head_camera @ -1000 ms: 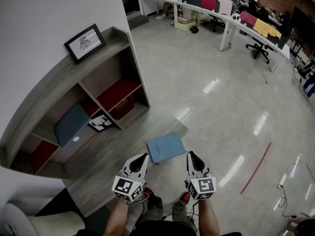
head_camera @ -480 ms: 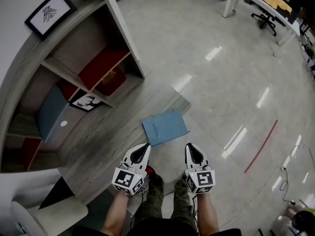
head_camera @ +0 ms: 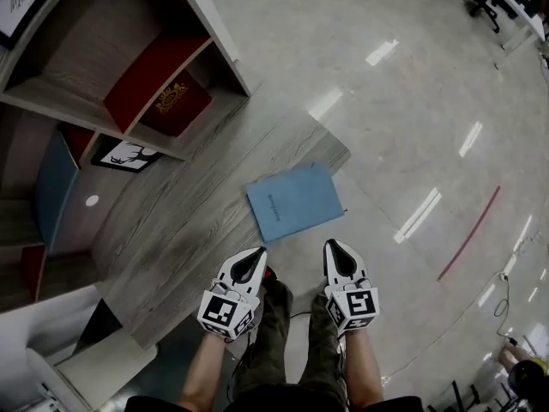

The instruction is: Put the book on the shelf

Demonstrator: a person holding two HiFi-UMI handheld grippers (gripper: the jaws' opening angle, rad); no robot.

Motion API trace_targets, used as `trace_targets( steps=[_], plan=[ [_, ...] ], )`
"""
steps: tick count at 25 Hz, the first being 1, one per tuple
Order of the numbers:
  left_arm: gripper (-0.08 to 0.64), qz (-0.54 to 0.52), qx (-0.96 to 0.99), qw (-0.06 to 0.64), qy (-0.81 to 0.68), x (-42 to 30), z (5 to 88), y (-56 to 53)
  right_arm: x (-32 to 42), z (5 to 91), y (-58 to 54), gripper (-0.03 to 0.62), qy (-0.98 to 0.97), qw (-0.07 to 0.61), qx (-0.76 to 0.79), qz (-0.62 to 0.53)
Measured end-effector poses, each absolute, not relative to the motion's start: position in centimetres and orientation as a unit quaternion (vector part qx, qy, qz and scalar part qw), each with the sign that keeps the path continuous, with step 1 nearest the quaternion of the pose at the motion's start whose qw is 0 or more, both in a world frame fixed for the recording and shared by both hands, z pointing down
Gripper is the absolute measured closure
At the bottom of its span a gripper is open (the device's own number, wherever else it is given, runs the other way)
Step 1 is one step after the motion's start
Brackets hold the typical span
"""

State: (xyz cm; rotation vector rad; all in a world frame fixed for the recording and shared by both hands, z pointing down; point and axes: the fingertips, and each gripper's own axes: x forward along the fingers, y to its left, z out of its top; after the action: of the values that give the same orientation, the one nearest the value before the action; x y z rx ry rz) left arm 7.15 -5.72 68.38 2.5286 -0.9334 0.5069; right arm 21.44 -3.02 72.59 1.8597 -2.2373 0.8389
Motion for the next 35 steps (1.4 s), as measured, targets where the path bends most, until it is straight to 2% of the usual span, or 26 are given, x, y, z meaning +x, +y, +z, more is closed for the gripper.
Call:
trace_targets(
  steps=[7,13,15,20,35],
  plan=[
    [0.554,0.198,0.895,0.22,-0.335,5.9,71.8,-5.2,20.5,76.3,-2.9,0.554,-0.733,0.049,0.601,0.315],
    [0.554,0.207,0.889,0.231,-0.336,5.2,72.8,-5.0,20.3,77.7,-4.1,0.542,-0.713,-0.019,0.59,0.377],
    [0.554,0.211,0.887,0.233,-0.337,4.9,73.1,-5.0,20.4,78.2,-4.5,0.453,-0.706,-0.038,0.585,0.397],
    [0.554,0.215,0.884,0.24,-0.339,4.3,73.6,-5.3,20.6,78.9,-5.8,0.365,-0.694,-0.079,0.573,0.429],
    [0.554,0.222,0.878,0.256,-0.338,4.1,74.7,-7.3,19.2,80.7,-9.5,0.345,-0.686,-0.101,0.549,0.467]
  ],
)
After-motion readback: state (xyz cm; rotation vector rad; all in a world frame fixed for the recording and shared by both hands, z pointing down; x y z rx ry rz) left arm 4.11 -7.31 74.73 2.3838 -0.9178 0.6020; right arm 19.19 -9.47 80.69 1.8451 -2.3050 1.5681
